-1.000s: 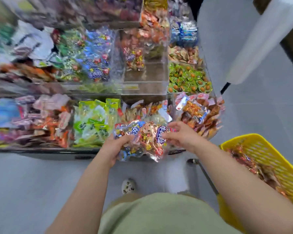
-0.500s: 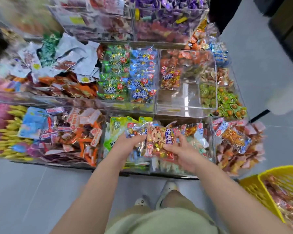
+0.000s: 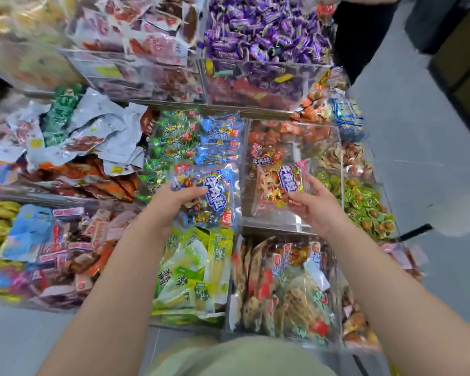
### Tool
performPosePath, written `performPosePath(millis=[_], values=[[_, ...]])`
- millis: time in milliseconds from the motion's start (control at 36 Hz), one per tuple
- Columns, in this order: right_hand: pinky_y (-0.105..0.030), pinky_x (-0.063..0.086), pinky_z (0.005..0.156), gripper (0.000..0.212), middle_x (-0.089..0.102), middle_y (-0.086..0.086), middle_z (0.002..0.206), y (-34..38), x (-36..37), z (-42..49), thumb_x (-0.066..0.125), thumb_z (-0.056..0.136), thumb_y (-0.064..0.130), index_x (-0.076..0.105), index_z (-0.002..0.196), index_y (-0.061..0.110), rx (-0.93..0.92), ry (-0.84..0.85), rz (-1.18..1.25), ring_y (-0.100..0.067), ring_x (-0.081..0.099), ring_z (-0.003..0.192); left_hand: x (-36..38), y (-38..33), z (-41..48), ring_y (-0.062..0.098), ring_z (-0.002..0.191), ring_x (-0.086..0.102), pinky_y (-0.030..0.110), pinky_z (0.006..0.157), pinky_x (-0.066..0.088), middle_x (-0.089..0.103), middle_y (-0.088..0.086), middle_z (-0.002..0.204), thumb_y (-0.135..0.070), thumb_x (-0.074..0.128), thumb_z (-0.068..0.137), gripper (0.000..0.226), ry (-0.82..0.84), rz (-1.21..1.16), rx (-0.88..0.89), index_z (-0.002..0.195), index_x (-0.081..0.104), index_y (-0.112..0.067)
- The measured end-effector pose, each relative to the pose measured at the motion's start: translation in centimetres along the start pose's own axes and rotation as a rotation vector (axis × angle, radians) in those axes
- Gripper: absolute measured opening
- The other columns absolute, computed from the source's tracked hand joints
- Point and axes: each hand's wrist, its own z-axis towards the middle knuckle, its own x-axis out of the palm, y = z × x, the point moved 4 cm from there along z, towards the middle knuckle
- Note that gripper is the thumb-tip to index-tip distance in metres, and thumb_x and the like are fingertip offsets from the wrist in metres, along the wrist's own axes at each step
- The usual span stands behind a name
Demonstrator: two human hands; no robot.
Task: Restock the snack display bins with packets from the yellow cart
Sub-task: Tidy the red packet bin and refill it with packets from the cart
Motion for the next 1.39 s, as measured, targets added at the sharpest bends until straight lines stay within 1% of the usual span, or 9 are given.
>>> performPosePath(millis=[194,278,417,528,639,722,861,1111,1389], values=[[-0.014,0.051,0.054,0.037,0.062,-0.002,0.084,3.0,1.3,5.8,0.076,0.073,0.001,0.06,0.106,0.011,-0.143,-0.101,-0.476,-0.009,0.06,0.066,-1.5,-2.6,4.6,0.007,0.058,0.068,0.016,0.049,0.05,0.072,-0.004,0.064,-0.02,0.082,0.061,0.042,0.04,-0.126,-0.026,0.092,0.057,-0.008],[-0.033,0.052,0.069,0.023,0.062,-0.005,0.077,2.7,2.2,9.0,0.078,0.072,0.008,0.065,0.09,0.014,-0.148,-0.071,-0.765,-0.017,0.058,0.069,-2.1,-3.6,6.6,0.01,0.077,0.069,0.024,0.064,0.052,0.074,-0.004,0.077,-0.033,0.086,0.048,0.074,0.036,-0.099,-0.048,0.108,0.053,-0.006],[-0.021,0.039,0.061,0.022,0.062,-0.004,0.079,1.7,3.6,14.1,0.075,0.074,0.007,0.071,0.095,0.004,-0.142,-0.051,-1.068,-0.014,0.053,0.076,-1.8,-4.5,9.9,0.016,0.095,0.066,0.03,0.083,0.05,0.074,0.004,0.096,-0.027,0.089,0.052,0.072,0.074,-0.108,-0.089,0.108,0.049,-0.01],[-0.021,0.033,0.059,0.018,0.07,-0.012,0.096,1.2,3.6,16.9,0.071,0.077,0.007,0.072,0.095,0.007,-0.111,-0.09,-1.191,-0.021,0.062,0.088,-0.1,-5.0,11.8,0.012,0.077,0.069,0.019,0.06,0.053,0.075,-0.001,0.081,-0.027,0.08,0.056,0.063,0.152,-0.104,-0.131,0.111,0.06,-0.002],[-0.014,0.033,0.048,0.023,0.069,-0.014,0.097,0.5,2.8,18.6,0.068,0.08,0.004,0.07,0.103,0.004,-0.099,-0.157,-1.117,-0.028,0.064,0.095,1.6,-5.0,12.9,0.002,0.093,0.064,0.014,0.065,0.049,0.068,0.002,0.113,-0.02,0.082,0.069,0.077,0.156,-0.079,-0.164,0.135,0.047,-0.004],[-0.011,0.033,0.079,0.054,0.055,-0.019,0.118,-0.2,1.8,19.1,0.077,0.075,0.013,0.056,0.124,0.002,-0.13,-0.365,-1.042,-0.028,0.052,0.112,2.4,-5.0,13.1,0.001,0.065,0.063,0.016,0.056,0.048,0.069,-0.011,0.075,-0.031,0.075,0.06,0.049,0.181,-0.032,-0.138,0.103,0.06,-0.014],[-0.035,0.031,0.106,0.106,0.028,-0.02,0.144,-3.9,0.3,19.2,0.083,0.067,0.032,0.015,0.145,0.009,0.188,-0.49,-0.852,-0.032,0.034,0.131,2.0,-4.5,13.9,0.008,0.084,0.069,0.023,0.062,0.053,0.075,-0.009,0.087,-0.036,0.078,0.054,0.053,0.193,-0.044,-0.161,0.102,0.063,-0.019],[-0.021,0.04,0.072,0.037,0.067,-0.009,0.104,-4.8,2.4,21.5,0.082,0.07,0.022,0.058,0.097,0.011,0.065,-0.327,-0.754,-0.023,0.062,0.095,2.3,-4.2,14.0,0.012,0.065,0.072,0.021,0.05,0.053,0.075,-0.001,0.074,-0.026,0.072,0.063,0.033,0.248,-0.115,-0.151,0.092,0.064,-0.011],[-0.036,0.039,0.092,0.087,0.034,-0.019,0.136,-4.4,1.7,18.9,0.079,0.072,0.033,0.029,0.139,0.01,0.17,-0.542,-0.605,-0.033,0.043,0.119,2.2,-4.8,13.1,0.015,0.066,0.072,0.023,0.053,0.055,0.074,0.001,0.074,-0.024,0.073,0.062,0.04,0.254,-0.147,-0.15,0.096,0.062,-0.007]])
